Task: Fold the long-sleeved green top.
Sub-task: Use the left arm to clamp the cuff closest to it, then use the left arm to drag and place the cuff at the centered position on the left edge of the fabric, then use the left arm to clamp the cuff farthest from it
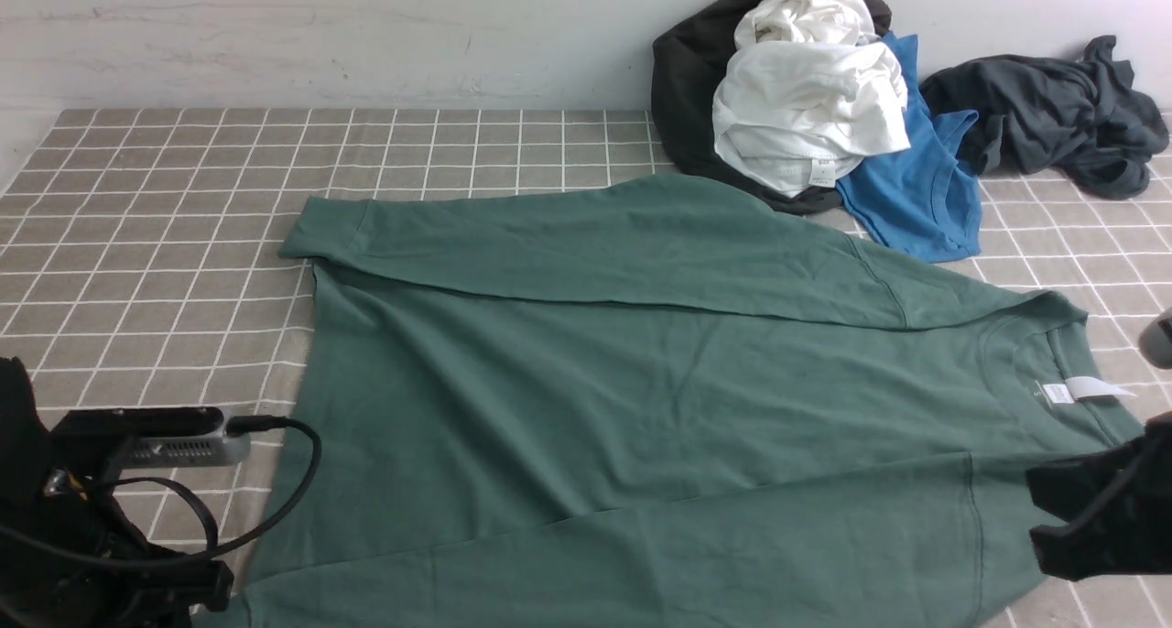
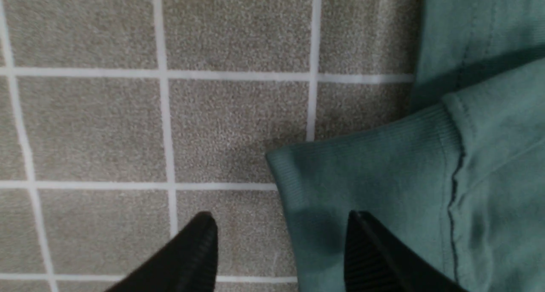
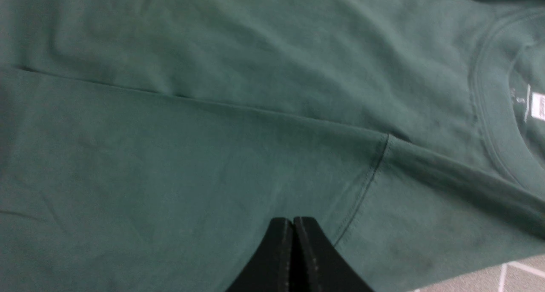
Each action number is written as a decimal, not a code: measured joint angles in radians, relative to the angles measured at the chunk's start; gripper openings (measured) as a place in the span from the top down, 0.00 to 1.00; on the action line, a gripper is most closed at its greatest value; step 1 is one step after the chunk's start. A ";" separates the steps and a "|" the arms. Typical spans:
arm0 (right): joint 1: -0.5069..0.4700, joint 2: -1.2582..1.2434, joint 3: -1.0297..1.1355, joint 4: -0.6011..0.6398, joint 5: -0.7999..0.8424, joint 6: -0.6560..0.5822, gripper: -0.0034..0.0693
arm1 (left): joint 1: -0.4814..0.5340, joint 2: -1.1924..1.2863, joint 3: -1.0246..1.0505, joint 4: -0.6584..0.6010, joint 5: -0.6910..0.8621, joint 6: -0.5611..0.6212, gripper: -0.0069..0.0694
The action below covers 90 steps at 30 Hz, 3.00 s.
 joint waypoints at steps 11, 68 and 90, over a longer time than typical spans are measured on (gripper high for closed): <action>0.006 0.019 0.000 0.053 -0.029 -0.022 0.97 | 0.000 0.047 -0.056 -0.074 -0.056 0.076 0.89; 0.006 0.073 0.000 0.033 -0.063 -0.028 0.97 | 0.016 0.977 -1.491 -0.021 0.044 -0.203 0.39; 0.006 0.073 0.000 0.030 -0.064 -0.016 0.97 | 0.007 0.870 -1.494 -0.006 0.204 -0.044 0.92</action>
